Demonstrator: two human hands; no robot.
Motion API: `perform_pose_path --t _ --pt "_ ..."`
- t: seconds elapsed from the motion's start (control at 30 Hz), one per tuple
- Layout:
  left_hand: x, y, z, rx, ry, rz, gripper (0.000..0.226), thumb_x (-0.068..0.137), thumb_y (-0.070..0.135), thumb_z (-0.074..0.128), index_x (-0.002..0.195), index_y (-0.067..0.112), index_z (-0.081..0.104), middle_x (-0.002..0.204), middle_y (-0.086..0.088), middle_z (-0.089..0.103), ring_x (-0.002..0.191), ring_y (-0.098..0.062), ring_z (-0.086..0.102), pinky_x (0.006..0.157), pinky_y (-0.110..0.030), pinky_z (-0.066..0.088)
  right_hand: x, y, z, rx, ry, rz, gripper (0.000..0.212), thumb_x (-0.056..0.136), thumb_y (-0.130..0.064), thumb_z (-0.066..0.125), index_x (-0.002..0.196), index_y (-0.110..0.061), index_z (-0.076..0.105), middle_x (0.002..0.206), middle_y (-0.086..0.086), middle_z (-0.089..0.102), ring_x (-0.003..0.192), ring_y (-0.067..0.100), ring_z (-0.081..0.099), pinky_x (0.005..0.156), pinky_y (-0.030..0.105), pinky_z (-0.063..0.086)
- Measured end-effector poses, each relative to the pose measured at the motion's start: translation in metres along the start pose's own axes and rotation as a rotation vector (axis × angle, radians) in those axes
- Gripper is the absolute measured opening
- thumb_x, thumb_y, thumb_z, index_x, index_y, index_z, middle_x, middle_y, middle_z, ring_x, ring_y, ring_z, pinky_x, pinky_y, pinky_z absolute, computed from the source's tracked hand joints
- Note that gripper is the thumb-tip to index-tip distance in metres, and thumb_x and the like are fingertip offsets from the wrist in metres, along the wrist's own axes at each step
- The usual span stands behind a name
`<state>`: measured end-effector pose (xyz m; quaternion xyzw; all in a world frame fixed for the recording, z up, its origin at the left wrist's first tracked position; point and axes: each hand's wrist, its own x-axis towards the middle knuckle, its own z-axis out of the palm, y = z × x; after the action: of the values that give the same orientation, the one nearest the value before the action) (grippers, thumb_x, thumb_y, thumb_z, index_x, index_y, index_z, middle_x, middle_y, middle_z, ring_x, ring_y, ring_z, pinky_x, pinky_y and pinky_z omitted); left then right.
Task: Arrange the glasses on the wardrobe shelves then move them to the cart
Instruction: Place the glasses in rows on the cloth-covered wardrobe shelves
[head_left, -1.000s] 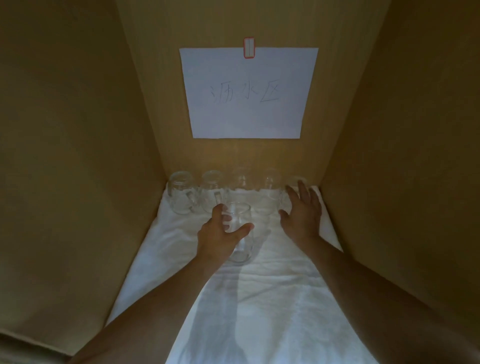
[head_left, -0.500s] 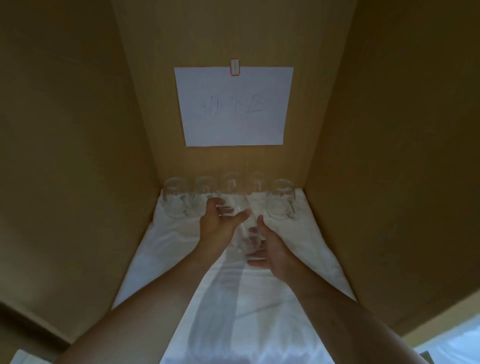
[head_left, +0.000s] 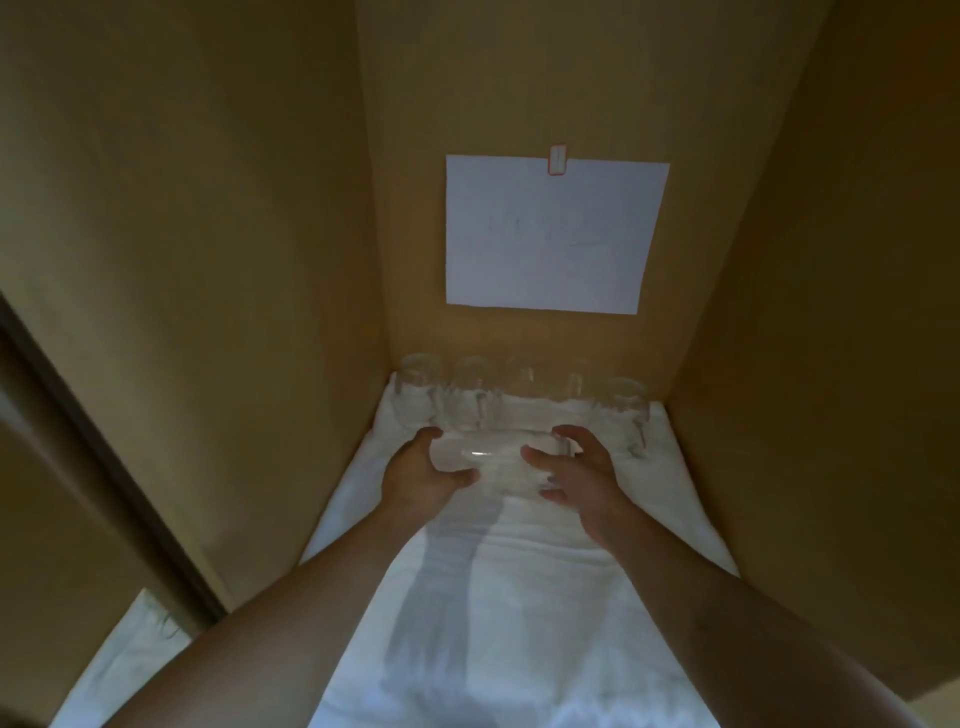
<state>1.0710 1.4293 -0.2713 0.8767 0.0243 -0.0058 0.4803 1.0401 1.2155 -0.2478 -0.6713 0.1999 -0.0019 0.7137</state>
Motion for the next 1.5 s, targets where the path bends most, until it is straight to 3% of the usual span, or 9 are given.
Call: perform_pose_path --t 0.1,0.2,0.47,0.63,0.83,1.0,1.2,1.37,1.5 --pt "-0.006 -0.019 -0.015 0.126 0.015 -0.033 0.082 0.072 0.047 0.089 0.14 0.024 0.049 0.138 -0.002 0.058 0.127 -0.023 0.055 0.097 -0.031 0.048 0.01 -0.014 0.025 -0.331 0.031 -0.235 0.066 0.064 -0.023 0.097 0.123 -0.026 0.066 0.134 0.005 0.058 0.123 0.021 0.059 0.098 0.034 0.052" --pt "-0.014 -0.035 -0.029 0.216 0.039 -0.051 0.082 0.074 0.048 0.086 0.143 0.022 0.049 0.14 -0.005 0.057 0.129 -0.023 0.053 0.098 -0.028 0.044 0.02 -0.027 0.052 -0.582 -0.028 -0.398 0.079 0.063 -0.023 0.098 0.133 -0.023 0.063 0.136 0.011 0.053 0.124 0.024 0.056 0.096 0.022 0.042" --pt "-0.024 -0.062 -0.049 0.277 0.017 -0.023 0.071 0.081 0.04 0.082 0.142 0.02 0.052 0.143 -0.001 0.054 0.132 -0.018 0.05 0.106 -0.027 0.042 0.045 -0.041 0.117 -0.75 -0.117 -0.507 0.089 0.057 -0.023 0.099 0.137 -0.018 0.06 0.136 0.01 0.057 0.121 0.027 0.058 0.103 0.036 0.049" --pt "-0.015 -0.065 -0.047 0.283 0.022 -0.036 0.066 0.083 0.041 0.08 0.14 0.02 0.054 0.144 0.001 0.053 0.132 -0.017 0.05 0.108 -0.027 0.04 0.061 -0.033 0.14 -0.842 -0.174 -0.628 0.088 0.055 -0.014 0.099 0.135 -0.017 0.063 0.132 0.01 0.055 0.113 0.025 0.06 0.09 0.02 0.041" --pt "-0.01 -0.067 -0.04 0.303 0.033 -0.021 0.065 0.083 0.044 0.079 0.139 0.023 0.055 0.143 0.004 0.054 0.131 -0.013 0.05 0.108 -0.02 0.037 0.069 -0.036 0.171 -1.097 -0.242 -0.676 0.088 0.072 -0.019 0.09 0.149 -0.029 0.048 0.155 0.008 0.037 0.134 0.032 0.045 0.111 0.039 0.043" --pt "-0.008 -0.07 -0.038 0.311 0.04 -0.015 0.062 0.084 0.043 0.077 0.139 0.023 0.056 0.142 0.005 0.055 0.132 -0.013 0.049 0.11 -0.022 0.034 0.072 -0.029 0.182 -1.255 -0.316 -0.754 0.096 0.078 -0.013 0.084 0.158 -0.022 0.03 0.16 0.009 0.031 0.139 0.037 0.036 0.113 0.04 0.035" --pt "-0.004 -0.07 -0.041 0.312 0.029 -0.028 0.063 0.084 0.042 0.077 0.14 0.023 0.056 0.143 0.005 0.054 0.132 -0.013 0.05 0.108 -0.021 0.037 0.077 -0.033 0.181 -1.254 -0.392 -0.689 0.105 0.079 -0.014 0.083 0.161 -0.018 0.018 0.169 0.002 0.012 0.153 0.032 0.017 0.121 0.036 0.023" --pt "-0.001 -0.062 -0.043 0.299 0.034 -0.048 0.064 0.083 0.044 0.078 0.139 0.023 0.056 0.143 0.005 0.054 0.13 -0.013 0.051 0.105 -0.02 0.039 0.065 -0.033 0.162 -1.237 -0.322 -0.641 0.103 0.08 -0.017 0.082 0.161 -0.027 0.018 0.17 0.002 0.006 0.152 0.033 0.02 0.114 0.039 0.037" --pt "0.0 -0.048 -0.044 0.295 0.041 -0.051 0.065 0.082 0.045 0.08 0.138 0.022 0.057 0.141 0.003 0.055 0.128 -0.015 0.053 0.1 -0.019 0.041 0.05 -0.032 0.138 -1.245 -0.237 -0.64 0.1 0.079 -0.024 0.083 0.16 -0.023 0.024 0.166 0.013 0.019 0.146 0.037 0.032 0.111 0.042 0.042"
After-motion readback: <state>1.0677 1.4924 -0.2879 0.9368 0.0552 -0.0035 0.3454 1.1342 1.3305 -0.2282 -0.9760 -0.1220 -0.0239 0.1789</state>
